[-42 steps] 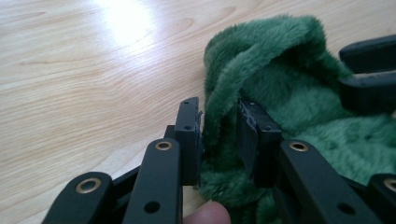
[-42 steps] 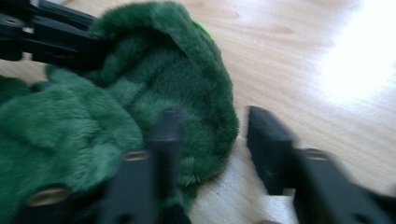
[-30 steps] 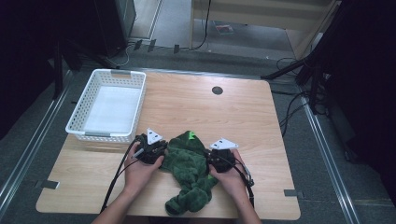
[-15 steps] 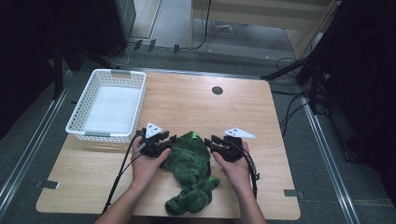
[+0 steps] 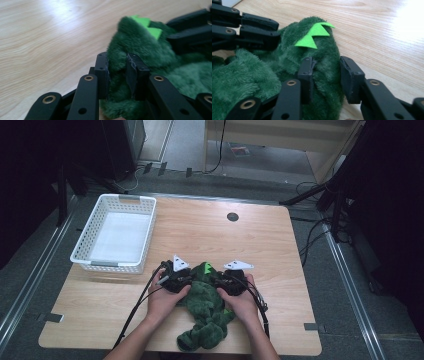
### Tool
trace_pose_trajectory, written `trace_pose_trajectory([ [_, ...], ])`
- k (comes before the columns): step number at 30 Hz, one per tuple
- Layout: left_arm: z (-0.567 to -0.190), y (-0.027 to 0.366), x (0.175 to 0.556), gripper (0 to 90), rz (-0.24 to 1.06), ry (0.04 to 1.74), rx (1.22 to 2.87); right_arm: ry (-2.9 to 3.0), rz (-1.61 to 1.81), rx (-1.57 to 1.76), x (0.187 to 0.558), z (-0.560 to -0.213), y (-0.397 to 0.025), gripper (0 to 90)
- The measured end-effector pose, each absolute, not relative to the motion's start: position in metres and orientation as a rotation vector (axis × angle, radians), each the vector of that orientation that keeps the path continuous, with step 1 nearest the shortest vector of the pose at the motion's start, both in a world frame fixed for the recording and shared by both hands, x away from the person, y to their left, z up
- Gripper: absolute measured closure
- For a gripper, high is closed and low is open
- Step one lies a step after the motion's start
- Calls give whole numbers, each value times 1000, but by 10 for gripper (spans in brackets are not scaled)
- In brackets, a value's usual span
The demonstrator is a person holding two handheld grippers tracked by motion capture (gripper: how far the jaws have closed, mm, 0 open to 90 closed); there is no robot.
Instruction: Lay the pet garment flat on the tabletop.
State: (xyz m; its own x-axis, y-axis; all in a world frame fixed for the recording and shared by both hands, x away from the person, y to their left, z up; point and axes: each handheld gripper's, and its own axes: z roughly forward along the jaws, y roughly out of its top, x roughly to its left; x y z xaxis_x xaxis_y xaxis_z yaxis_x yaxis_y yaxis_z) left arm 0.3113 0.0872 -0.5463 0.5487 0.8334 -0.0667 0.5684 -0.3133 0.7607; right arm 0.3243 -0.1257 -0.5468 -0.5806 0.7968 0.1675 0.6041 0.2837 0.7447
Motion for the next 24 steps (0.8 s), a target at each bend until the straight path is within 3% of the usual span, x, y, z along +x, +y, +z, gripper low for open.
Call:
trace_pose_trajectory([
  [3, -546, 89, 311, 692, 412, 1099, 2038, 2334, 1154, 1261, 323, -547, -125, 796],
  [6, -545, 96, 315, 571, 392, 1148, 2004, 2348, 1153, 1229, 322, -547, -126, 837],
  [9, -543, 104, 320, 544, 375, 1225, 1926, 2364, 1159, 1224, 322, -546, -128, 796],
  [10, -541, 106, 321, 544, 387, 1233, 1913, 2387, 1221, 1260, 324, -543, -133, 724],
  [12, -538, 108, 322, 542, 389, 1245, 1873, 2345, 1357, 1328, 325, -538, -140, 683],
  [18, -545, 103, 324, 530, 366, 1264, 1921, 2252, 1305, 1406, 326, -539, -139, 637],
  [24, -547, 92, 317, 540, 447, 1206, 2012, 2315, 1254, 1364, 325, -548, -132, 645],
])
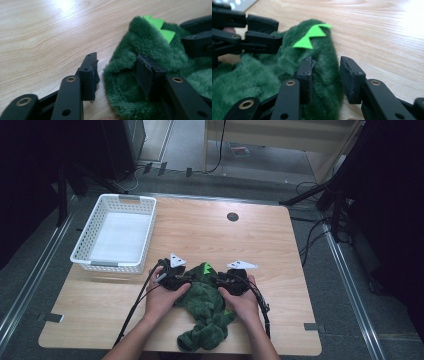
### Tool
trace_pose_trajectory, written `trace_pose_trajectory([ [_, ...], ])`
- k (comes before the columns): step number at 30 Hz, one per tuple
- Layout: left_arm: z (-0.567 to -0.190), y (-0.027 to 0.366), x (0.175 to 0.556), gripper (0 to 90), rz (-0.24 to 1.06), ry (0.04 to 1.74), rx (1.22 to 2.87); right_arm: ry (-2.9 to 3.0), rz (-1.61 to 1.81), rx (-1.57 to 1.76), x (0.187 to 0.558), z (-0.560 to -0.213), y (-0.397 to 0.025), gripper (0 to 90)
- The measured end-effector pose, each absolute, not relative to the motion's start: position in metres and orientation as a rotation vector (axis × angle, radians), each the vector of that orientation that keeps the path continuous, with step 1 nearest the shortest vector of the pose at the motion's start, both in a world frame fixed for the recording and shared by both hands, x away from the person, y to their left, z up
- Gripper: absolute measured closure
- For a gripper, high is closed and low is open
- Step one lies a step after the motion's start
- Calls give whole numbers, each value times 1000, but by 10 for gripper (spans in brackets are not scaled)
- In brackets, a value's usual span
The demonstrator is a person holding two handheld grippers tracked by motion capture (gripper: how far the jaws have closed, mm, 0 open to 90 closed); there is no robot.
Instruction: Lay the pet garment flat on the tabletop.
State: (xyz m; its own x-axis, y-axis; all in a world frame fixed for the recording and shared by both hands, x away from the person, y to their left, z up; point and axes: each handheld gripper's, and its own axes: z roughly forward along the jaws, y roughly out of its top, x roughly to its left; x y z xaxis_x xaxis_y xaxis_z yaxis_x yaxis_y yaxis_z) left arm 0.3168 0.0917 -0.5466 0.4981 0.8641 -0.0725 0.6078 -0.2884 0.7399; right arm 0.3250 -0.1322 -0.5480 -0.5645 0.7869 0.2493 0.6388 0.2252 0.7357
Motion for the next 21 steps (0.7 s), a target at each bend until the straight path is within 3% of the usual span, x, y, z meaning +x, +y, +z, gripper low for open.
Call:
trace_pose_trajectory([
  [3, -547, 86, 312, 637, 504, 1141, 2062, 2330, 1233, 1321, 321, -548, -130, 660],
  [8, -547, 84, 310, 876, 513, 1102, 2077, 2246, 1215, 1355, 317, -551, -132, 831],
  [13, -531, 91, 301, 896, 560, 1070, 2002, 2249, 1237, 1296, 311, -541, -138, 887],
  [21, -464, 121, 269, 896, 666, 916, 1762, 2052, 1459, 1015, 280, -460, -133, 889],
])
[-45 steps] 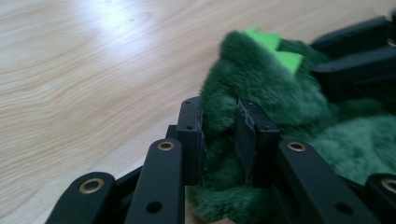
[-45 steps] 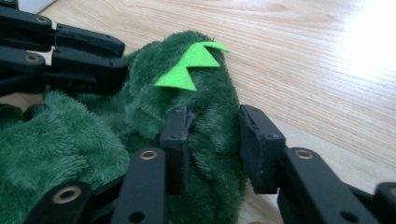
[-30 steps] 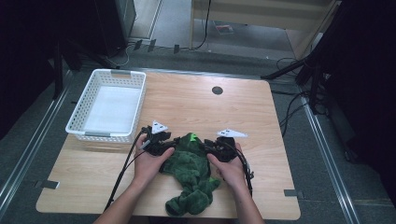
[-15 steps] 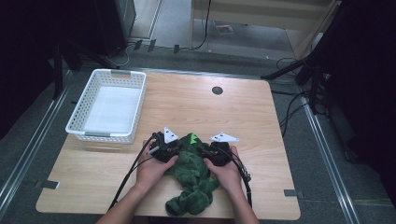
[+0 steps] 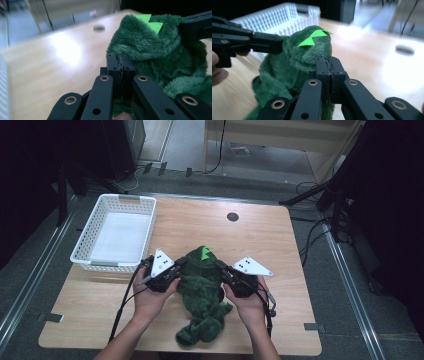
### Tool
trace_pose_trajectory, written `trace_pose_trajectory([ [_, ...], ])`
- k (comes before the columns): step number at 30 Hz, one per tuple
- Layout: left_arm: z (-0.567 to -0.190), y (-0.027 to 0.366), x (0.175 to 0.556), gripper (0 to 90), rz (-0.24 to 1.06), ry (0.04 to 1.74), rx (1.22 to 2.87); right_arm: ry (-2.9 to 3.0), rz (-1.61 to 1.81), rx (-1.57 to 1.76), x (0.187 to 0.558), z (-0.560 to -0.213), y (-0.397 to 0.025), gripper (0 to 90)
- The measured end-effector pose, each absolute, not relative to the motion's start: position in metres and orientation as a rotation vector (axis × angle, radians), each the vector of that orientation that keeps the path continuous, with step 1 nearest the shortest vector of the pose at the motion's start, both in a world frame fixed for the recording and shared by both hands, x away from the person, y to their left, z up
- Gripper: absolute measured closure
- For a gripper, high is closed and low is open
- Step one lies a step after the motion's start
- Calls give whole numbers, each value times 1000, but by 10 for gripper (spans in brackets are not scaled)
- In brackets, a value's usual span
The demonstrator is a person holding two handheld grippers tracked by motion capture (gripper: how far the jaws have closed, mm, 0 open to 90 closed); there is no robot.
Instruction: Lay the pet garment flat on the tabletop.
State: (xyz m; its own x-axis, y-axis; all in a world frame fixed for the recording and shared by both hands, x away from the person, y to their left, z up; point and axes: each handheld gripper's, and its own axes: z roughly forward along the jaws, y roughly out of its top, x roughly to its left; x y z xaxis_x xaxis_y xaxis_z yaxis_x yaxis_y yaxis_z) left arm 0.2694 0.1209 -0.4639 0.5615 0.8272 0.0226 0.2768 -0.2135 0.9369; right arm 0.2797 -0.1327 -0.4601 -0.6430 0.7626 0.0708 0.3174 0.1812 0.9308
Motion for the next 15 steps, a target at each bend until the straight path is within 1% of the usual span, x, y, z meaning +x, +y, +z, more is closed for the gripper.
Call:
trace_pose_trajectory([
  [5, -421, 134, 245, 895, 727, 815, 1691, 1967, 1535, 881, 253, -416, -125, 889],
  [7, -407, 138, 239, 894, 730, 794, 1665, 1945, 1557, 848, 245, -403, -123, 888],
  [14, -376, 142, 214, 893, 720, 728, 1600, 1884, 1638, 777, 222, -372, -122, 888],
  [15, -373, 142, 210, 893, 702, 721, 1591, 1878, 1649, 769, 218, -368, -123, 888],
])
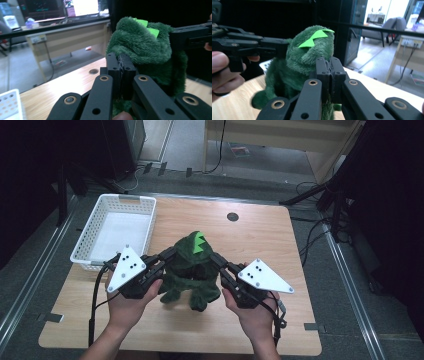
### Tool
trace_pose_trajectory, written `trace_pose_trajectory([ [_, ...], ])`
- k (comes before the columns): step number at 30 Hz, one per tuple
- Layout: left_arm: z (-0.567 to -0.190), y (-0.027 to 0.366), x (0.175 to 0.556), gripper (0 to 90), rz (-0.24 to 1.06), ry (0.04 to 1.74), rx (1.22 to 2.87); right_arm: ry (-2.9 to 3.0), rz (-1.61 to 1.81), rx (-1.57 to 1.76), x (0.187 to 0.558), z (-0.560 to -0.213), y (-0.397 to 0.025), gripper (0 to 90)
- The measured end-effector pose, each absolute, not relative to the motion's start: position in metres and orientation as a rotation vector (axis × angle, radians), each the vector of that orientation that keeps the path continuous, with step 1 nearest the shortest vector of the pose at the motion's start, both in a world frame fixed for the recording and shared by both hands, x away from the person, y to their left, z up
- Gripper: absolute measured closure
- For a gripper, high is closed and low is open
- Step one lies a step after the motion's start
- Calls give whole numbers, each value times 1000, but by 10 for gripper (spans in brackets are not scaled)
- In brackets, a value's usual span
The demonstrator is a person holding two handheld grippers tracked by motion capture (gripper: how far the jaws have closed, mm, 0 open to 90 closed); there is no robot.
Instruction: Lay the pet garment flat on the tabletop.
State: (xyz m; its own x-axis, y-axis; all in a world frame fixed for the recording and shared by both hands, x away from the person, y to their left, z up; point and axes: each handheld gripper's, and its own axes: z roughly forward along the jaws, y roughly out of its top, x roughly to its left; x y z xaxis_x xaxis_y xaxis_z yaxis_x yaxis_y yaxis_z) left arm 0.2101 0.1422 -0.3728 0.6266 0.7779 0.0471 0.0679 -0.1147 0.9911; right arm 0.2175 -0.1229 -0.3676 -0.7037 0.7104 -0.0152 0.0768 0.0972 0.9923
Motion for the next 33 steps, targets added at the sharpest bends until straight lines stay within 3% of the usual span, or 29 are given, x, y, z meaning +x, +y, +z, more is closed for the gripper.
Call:
trace_pose_trajectory([
  [9, -322, 148, 170, 884, 559, 581, 1521, 1797, 1739, 598, 166, -311, -133, 886],
  [13, -334, 144, 188, 878, 555, 633, 1584, 1833, 1711, 629, 172, -312, -137, 884],
  [19, -418, 132, 275, 878, 438, 908, 1658, 1965, 1564, 910, 254, -384, -132, 884],
  [23, -473, 121, 326, 876, 456, 1075, 1702, 1971, 1422, 1122, 320, -446, -126, 883],
  [28, -516, 110, 368, 847, 473, 1229, 1743, 1991, 1285, 1262, 373, -498, -120, 866],
  [33, -524, 117, 387, 600, 460, 1312, 1691, 1953, 1225, 1434, 399, -518, -132, 575],
])
